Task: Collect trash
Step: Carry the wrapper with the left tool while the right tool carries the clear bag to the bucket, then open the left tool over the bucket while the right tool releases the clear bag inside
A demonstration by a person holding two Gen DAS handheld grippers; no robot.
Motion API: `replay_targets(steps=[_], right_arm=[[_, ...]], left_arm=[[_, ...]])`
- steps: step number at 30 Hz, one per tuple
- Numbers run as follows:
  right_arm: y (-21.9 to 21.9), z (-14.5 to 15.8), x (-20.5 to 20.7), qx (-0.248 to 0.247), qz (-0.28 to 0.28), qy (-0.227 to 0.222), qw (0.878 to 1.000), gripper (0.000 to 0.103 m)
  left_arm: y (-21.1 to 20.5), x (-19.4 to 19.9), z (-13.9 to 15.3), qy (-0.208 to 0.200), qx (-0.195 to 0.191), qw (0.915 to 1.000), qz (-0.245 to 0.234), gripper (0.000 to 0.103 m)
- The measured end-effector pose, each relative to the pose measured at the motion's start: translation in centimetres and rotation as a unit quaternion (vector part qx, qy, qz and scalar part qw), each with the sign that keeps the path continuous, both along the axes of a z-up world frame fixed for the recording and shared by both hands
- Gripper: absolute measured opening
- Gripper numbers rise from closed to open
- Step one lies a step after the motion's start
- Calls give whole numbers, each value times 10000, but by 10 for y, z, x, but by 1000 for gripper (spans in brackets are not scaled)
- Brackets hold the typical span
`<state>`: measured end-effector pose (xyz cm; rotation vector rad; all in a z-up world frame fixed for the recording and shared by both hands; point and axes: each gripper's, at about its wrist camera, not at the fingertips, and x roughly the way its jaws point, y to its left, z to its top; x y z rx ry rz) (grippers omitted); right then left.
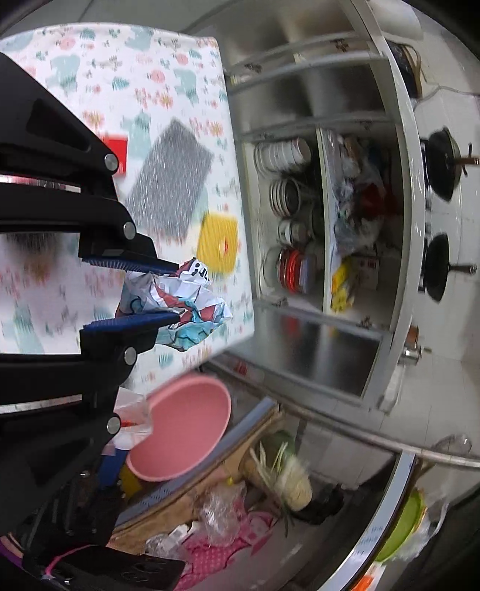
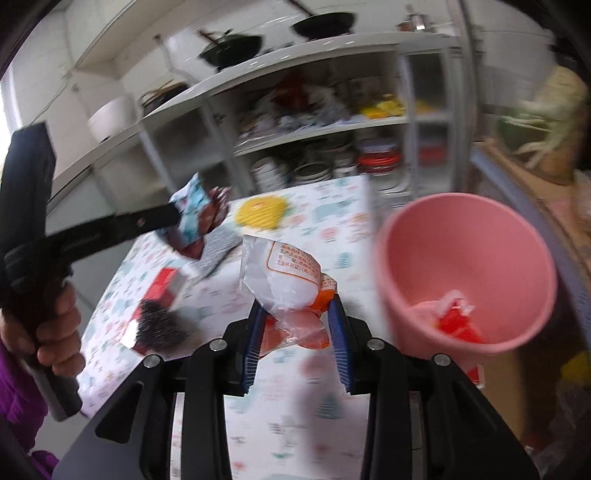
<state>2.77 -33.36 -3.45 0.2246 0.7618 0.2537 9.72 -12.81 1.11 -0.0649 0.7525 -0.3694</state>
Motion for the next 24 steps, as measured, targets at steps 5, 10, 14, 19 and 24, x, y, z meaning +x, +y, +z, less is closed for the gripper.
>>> replay_targets(steps=[5,10,14,19,24], right_arm=[[-46,1,-3,-38,-627,-38,9980,35],[-82,-6,1,-162,-1111,-16,9937,35],[-102,-15,8,-186,-1440,53,9894,35],[-115,-25,17,-302,-1669,117,9854,35],[-120,-32,25,-374,-1788,200,9830,35]], left_arm=[[-43,1,-1,2,-51,9993,-373,20],[-84,5,-6,10,-124,9974,-705,20],[-113,11,-19,100,-103,9957,-914,20],[-140,18,-35,270,-177,9930,-1135,20],[-161,24,-50,383,-112,9906,-1305,21]])
